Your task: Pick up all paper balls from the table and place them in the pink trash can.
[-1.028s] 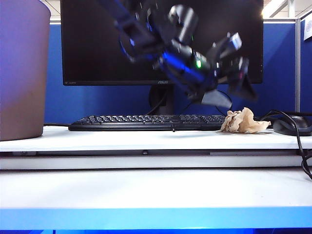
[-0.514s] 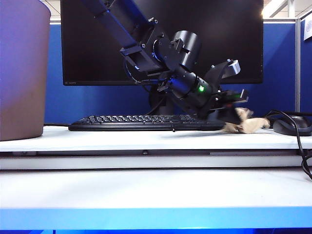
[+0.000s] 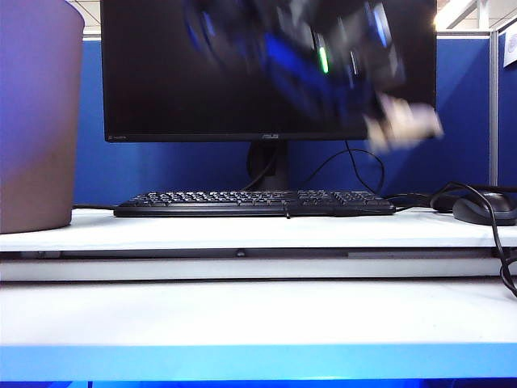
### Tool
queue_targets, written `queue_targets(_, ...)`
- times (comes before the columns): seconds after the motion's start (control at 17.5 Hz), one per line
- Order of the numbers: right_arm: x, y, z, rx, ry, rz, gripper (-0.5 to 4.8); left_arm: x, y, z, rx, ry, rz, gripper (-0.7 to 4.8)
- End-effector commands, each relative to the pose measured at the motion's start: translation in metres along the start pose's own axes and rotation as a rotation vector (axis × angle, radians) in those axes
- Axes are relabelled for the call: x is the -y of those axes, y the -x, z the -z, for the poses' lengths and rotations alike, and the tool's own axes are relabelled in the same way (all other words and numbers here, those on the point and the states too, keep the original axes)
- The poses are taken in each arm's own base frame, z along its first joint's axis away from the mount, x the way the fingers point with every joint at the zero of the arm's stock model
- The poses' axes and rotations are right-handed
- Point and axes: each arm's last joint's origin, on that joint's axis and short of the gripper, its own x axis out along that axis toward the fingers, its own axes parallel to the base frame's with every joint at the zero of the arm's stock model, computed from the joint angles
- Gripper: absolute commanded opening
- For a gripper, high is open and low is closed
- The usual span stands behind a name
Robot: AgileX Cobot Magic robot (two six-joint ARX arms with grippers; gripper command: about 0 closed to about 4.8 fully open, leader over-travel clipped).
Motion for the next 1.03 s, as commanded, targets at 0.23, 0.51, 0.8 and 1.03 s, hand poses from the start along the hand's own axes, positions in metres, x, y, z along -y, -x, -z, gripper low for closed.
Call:
queue_targets(0.23, -0.057, 0.017, -0.008, -0.062, 0.396, -0.574, -0.05, 0.025, 0.150, -0.102, 0.088, -0.167, -0.239, -0.06)
queue_targets(0.51, -0.059, 0.018, -0.006, -0.161, 0.351, -0.600, -0.05, 0.039, 0.272, -0.117, -0.077, -0.227, -0.607, -0.06)
queue_targets(0.8, -0.060, 0.018, -0.003, -0.216, 0.344, -0.639, -0.05, 0.048, 0.344, -0.103, -0.292, -0.224, -0.944, -0.06)
queue_targets(1.03, -0.060, 0.018, -0.002, -0.224, 0.347, -0.639, -0.05, 0.027, 0.360, -0.084, -0.464, -0.144, -1.046, -0.06)
